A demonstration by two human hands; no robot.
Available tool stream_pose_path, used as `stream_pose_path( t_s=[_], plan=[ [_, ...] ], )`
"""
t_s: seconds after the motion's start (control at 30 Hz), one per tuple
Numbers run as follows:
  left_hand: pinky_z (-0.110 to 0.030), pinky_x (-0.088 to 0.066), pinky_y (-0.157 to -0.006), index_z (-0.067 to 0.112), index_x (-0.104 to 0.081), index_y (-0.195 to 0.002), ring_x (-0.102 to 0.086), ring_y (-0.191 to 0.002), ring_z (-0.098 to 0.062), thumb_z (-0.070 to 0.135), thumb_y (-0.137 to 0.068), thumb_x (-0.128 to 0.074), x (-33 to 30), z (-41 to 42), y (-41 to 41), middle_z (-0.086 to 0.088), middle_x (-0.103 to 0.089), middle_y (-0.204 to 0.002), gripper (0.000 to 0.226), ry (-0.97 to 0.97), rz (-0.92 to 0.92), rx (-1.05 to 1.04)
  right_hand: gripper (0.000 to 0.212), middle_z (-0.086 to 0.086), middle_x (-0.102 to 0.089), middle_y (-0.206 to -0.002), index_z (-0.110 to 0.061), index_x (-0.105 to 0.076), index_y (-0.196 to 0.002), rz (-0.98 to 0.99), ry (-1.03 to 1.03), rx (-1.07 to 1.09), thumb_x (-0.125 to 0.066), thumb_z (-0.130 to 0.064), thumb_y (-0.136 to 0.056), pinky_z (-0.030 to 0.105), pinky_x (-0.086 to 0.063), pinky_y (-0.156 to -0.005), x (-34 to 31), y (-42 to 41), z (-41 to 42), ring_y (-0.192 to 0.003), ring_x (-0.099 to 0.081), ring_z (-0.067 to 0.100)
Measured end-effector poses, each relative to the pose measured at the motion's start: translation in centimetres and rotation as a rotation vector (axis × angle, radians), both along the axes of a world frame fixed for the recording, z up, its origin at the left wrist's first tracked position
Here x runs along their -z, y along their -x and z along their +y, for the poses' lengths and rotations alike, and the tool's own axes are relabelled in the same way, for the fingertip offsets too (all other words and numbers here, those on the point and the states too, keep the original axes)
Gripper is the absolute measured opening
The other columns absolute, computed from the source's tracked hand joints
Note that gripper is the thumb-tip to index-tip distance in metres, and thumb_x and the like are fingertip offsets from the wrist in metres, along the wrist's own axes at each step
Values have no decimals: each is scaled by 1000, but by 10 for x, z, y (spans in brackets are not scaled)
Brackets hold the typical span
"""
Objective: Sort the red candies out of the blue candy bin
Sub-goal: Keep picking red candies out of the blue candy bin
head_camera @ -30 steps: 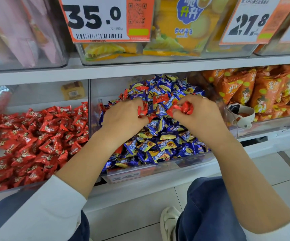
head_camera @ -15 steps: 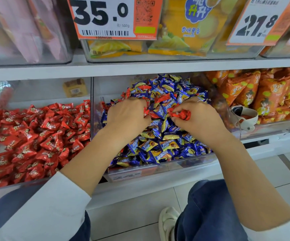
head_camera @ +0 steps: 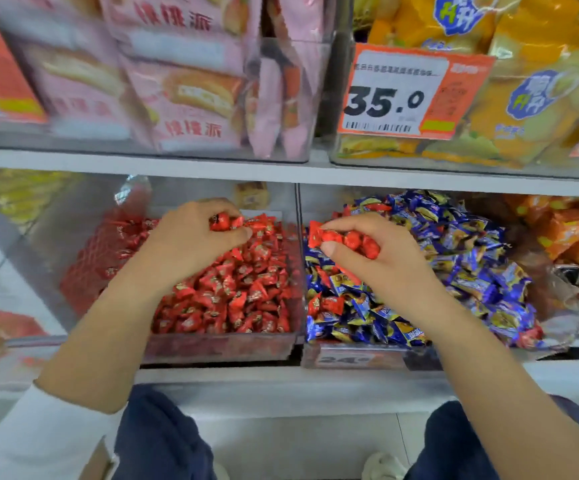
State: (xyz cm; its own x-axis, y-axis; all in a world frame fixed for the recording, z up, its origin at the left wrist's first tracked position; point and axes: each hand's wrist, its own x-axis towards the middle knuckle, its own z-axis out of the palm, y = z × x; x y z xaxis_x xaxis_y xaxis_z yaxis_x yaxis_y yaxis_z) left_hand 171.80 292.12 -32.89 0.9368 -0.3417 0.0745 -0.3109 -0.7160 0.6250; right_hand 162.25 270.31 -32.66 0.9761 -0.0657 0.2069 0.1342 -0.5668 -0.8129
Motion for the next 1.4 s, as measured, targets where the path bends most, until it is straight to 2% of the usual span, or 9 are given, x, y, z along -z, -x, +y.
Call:
stream_pose_path(
  t_s=[0.27,0.57,0.83,0.93,1.0,1.07,1.13,1.23,1.4],
  plan=[
    [-26,-39,-98,25,-55,-128,-57,-112,-18,38,-89,-57,14,59,-18,0,-60,-125,41,58,91,-86,52,-18,-51,-131,-33,-51,-132,208,126,-226,-63,-48,-83,12,-30,-96,5,-54,85,-121,-44,-3],
    [-15,-39,-77,25,-63,-116,-60,-99,-9,30,-92,-56,22,13,0,8,-65,-103,26,101,122,47,15,-20,-66,-100,-32,-68,-102,142,253,7,-59,-27,-91,20,-44,-92,12,-7,-9,-98,-59,-5],
    [-20,-23,-94,17,-24,-149,-33,-137,-18,58,-90,-44,32,-69,8,0,-31,-152,74,86,280,168,32,-8,-58,-123,-29,-58,-124,281,571,12,-56,-32,-92,13,-34,-68,18,-19,-48,-83,-55,-6],
    [-26,-35,-77,23,-40,-125,-51,-96,-17,40,-95,-45,36,-81,4,1,-57,-100,35,6,253,219,42,-1,-48,-138,-27,-49,-134,286,637,-26,-55,-33,-93,18,-35,-85,29,-54,-48,-117,-52,17],
    [-28,-33,-68,30,-38,-97,-43,-79,-15,29,-96,-42,38,-83,3,10,-35,-70,4,-34,229,213,45,2,-45,-143,-24,-46,-137,286,681,-35,-53,-32,-94,25,-35,-98,37,-84,-46,-127,-44,22],
    [-30,-38,-68,31,-29,-79,-48,-73,-18,25,-96,-40,37,-86,2,6,-40,-68,21,-95,185,238,46,6,-44,-143,-23,-46,-137,309,748,-54,-54,-31,-93,31,-35,-102,46,-114,-43,-128,-42,26],
    [-36,-49,-74,24,-39,-98,-58,-74,-22,26,-96,-39,37,-84,0,-5,-59,-80,3,-93,171,243,48,6,-45,-141,-26,-48,-136,385,795,-119,-57,-36,-90,36,-38,-103,55,-140,-40,-128,-43,27],
    [-44,-49,-83,13,-35,-133,-60,-92,-27,30,-96,-40,39,-82,-2,-10,-62,-107,41,-107,156,254,49,2,-55,-129,-34,-52,-129,604,844,-225,-59,-43,-81,37,-46,-95,66,-163,-35,-112,-54,27],
    [-37,-46,-63,8,-30,-136,-56,-69,-18,31,-96,-40,46,-85,-4,-7,-60,-81,47,-104,132,237,33,13,-51,-130,-27,-53,-122,619,1102,-303,-45,-33,-90,38,-46,-92,77,-174,-19,-111,-54,34]
  ],
)
